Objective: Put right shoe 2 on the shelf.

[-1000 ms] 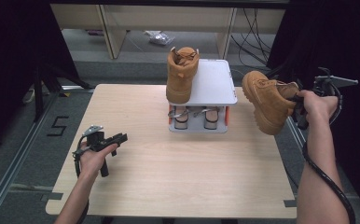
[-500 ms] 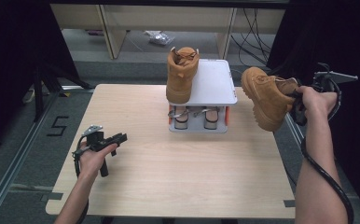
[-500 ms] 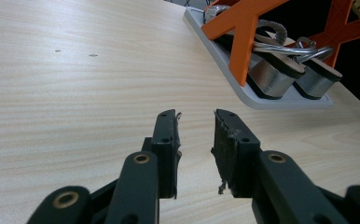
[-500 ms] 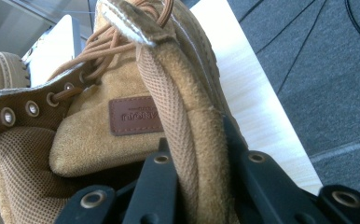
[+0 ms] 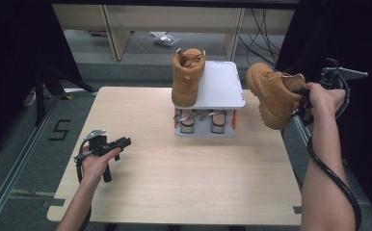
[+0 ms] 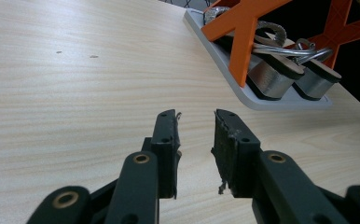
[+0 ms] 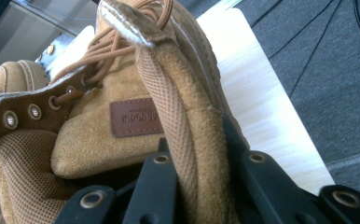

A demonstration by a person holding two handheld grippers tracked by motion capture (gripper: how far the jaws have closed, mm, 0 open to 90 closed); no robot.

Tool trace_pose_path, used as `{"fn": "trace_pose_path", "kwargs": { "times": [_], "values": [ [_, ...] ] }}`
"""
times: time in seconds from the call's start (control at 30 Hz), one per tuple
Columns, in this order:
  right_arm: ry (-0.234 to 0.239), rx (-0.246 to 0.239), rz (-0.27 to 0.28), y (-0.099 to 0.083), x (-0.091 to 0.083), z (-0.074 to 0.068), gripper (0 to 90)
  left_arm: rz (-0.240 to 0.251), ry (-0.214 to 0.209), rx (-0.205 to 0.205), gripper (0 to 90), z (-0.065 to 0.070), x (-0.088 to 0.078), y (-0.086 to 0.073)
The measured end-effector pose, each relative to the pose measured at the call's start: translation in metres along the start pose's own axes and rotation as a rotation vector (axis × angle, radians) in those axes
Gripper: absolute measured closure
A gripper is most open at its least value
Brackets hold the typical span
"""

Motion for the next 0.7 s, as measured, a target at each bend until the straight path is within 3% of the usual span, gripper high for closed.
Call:
{"fn": "trace_pose_path", "kwargs": {
  "times": [0.17, 0.23, 0.37, 0.43, 0.6, 0.7],
  "values": [
    [0.010, 0.025, 0.008, 0.001, 0.001, -0.008, 82.0, -0.002, 0.004, -0.007, 69.2, 0.000, 0.000, -0.001],
    [0.015, 0.006, 0.016, 0.002, 0.002, -0.010, 82.0, -0.007, 0.004, -0.002, 69.2, -0.001, 0.000, -0.001],
    [0.008, 0.023, 0.010, 0.002, 0.001, -0.016, 82.0, -0.007, 0.002, -0.004, 69.1, -0.001, 0.000, -0.001],
    [0.011, -0.001, 0.020, 0.003, 0.002, -0.016, 81.9, -0.004, 0.000, -0.001, 69.1, -0.001, 0.000, -0.001],
    [0.019, 0.028, 0.022, 0.004, 0.000, -0.022, 81.9, -0.004, 0.001, -0.002, 69.1, -0.001, -0.001, -0.001],
    [0.020, 0.013, 0.028, 0.005, -0.001, -0.024, 81.9, -0.004, 0.000, -0.004, 69.1, -0.001, 0.000, -0.001]
  ]
}}
Point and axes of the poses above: each handheld gripper's, and its own axes: x roughly forward along the jaws, y roughly out of its top, z roughly to its right, the point moved 7 cm from there along x, roughly forward along the jaws
